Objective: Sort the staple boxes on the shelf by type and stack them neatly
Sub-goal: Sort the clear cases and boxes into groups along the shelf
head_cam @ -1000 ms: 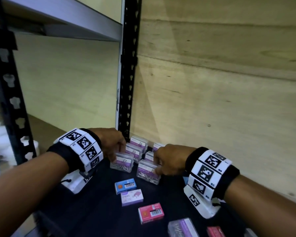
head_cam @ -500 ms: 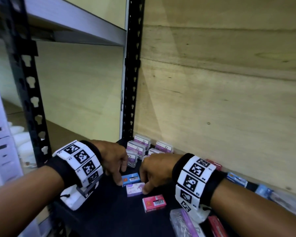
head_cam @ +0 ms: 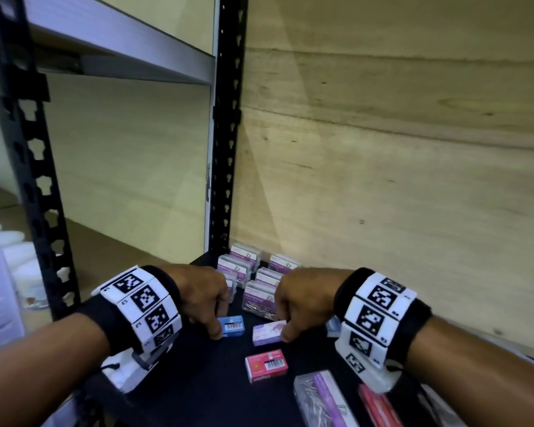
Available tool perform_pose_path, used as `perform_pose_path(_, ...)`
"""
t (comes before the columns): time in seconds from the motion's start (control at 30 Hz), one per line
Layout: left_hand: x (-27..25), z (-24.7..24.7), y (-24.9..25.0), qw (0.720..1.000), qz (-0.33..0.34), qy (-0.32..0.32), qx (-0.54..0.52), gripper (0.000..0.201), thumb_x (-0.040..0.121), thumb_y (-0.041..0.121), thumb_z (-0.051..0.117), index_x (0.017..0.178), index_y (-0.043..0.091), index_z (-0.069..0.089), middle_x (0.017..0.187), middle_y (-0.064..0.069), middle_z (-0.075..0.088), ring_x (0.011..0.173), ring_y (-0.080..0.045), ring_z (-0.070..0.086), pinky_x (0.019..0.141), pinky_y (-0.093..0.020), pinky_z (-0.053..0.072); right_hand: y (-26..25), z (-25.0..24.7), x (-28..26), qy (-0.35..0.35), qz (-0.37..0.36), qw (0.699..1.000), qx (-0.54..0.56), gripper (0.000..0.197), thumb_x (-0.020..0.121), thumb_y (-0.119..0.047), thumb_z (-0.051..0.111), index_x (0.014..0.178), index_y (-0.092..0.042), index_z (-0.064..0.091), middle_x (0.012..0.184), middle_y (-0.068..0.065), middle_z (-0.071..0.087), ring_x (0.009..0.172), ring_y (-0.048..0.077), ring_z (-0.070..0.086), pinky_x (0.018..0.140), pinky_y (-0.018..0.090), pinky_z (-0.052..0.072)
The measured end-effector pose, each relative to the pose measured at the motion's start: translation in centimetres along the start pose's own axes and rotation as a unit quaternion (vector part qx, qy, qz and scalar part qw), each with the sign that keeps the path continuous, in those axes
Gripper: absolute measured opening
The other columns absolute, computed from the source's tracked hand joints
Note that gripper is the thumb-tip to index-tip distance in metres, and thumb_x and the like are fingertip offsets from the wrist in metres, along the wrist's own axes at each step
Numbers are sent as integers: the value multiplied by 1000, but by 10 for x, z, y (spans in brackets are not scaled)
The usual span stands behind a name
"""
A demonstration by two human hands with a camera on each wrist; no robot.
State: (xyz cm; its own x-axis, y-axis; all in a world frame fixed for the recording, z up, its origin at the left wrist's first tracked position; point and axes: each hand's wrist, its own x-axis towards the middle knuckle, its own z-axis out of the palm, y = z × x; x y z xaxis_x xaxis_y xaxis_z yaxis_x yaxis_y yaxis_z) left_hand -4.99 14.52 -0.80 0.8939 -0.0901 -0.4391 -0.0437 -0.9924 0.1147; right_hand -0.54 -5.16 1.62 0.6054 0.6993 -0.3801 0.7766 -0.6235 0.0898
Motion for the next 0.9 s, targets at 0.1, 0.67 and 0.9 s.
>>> perform_pose_path(0.1,-1,-6,7,1000,12,7,3,34,72,47,80,99,28,71,90,7,74,77,-10,68,79,-28,57,26,-2,-17,-20,47,998,21,33,79,-44,78,98,-18,73,92,-3,72,79,15,63,76,30,53)
perform_pose_path(0.67,15,-22,93,994,107,6,31,34,79,46,75,108,29,70,96,10,73,90,-10,68,78,-23,52,126,32,-85,1,182,979,93,28,79,-45,78,95,-23,71,92,-5,71,88,17,65,77,31,52)
perform_pose_path(0.9,38,-27,155,982,167,37,83,31,80,45,73,106,29,68,87,17,65,72,-2,56,63,-15,41,177,62,-151,9,257,961,106,28,77,-48,78,93,-28,67,79,-15,60,81,12,58,78,28,48)
